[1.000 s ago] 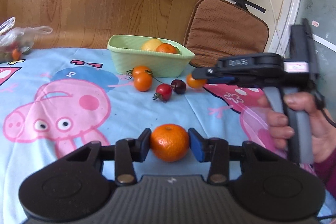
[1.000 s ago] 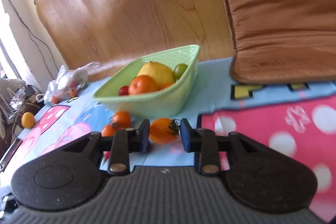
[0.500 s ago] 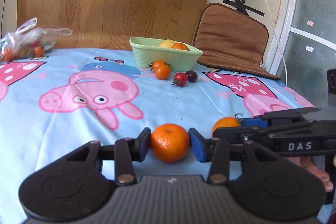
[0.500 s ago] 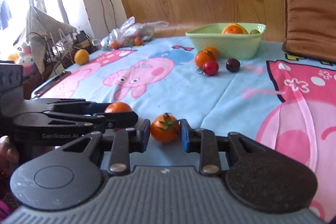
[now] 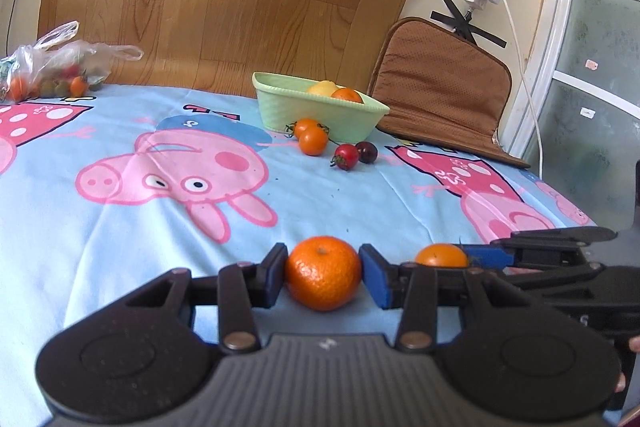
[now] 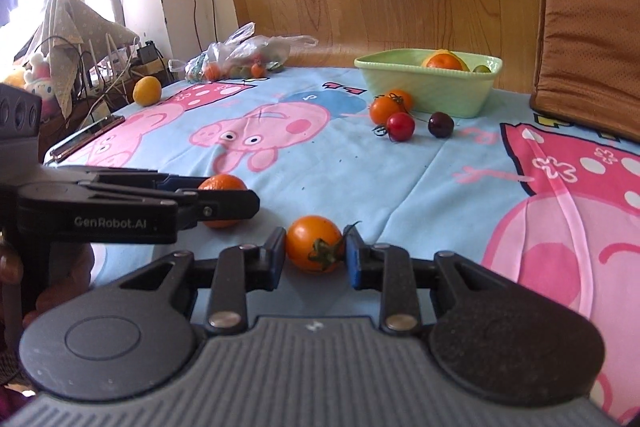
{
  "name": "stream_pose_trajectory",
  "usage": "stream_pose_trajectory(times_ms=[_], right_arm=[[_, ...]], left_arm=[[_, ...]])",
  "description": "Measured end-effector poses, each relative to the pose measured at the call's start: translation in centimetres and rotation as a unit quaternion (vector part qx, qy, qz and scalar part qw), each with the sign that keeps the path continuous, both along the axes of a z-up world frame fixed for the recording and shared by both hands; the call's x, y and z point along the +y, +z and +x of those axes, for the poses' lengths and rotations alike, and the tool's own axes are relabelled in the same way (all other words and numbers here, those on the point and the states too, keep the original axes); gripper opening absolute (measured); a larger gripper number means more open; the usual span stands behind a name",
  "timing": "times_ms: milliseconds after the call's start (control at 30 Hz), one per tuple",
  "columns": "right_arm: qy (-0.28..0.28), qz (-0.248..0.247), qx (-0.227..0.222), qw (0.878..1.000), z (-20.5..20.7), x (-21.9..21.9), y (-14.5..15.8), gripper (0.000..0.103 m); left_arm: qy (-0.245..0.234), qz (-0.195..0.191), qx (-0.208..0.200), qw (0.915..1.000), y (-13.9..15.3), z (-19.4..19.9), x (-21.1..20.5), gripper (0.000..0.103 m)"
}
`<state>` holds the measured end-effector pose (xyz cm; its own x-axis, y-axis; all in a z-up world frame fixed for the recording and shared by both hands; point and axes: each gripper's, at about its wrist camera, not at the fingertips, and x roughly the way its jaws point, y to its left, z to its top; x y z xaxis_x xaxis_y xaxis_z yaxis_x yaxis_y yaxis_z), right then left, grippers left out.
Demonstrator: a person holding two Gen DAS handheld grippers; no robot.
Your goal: Organize fruits
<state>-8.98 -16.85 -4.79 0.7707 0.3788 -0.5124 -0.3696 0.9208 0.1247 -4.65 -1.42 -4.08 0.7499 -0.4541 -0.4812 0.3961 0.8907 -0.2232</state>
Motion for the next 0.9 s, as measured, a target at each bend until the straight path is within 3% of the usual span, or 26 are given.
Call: stream_pose_trajectory(times_ms=[167,900], right_arm=[[0.007,-0.022,-0.012,1.000,-0.49,0.71,-0.12,0.033],[0.011,-0.027,-0.020,0.999,-0.95,0.85,-0.26,0.032]], left_arm=[[0.000,0.006,-0.003,1.0000,-0.02,-0.06,-0.03,0.040],[0.006,0.024,-0.011,0.9996,0.07,-0.36,-0.44,0.039]])
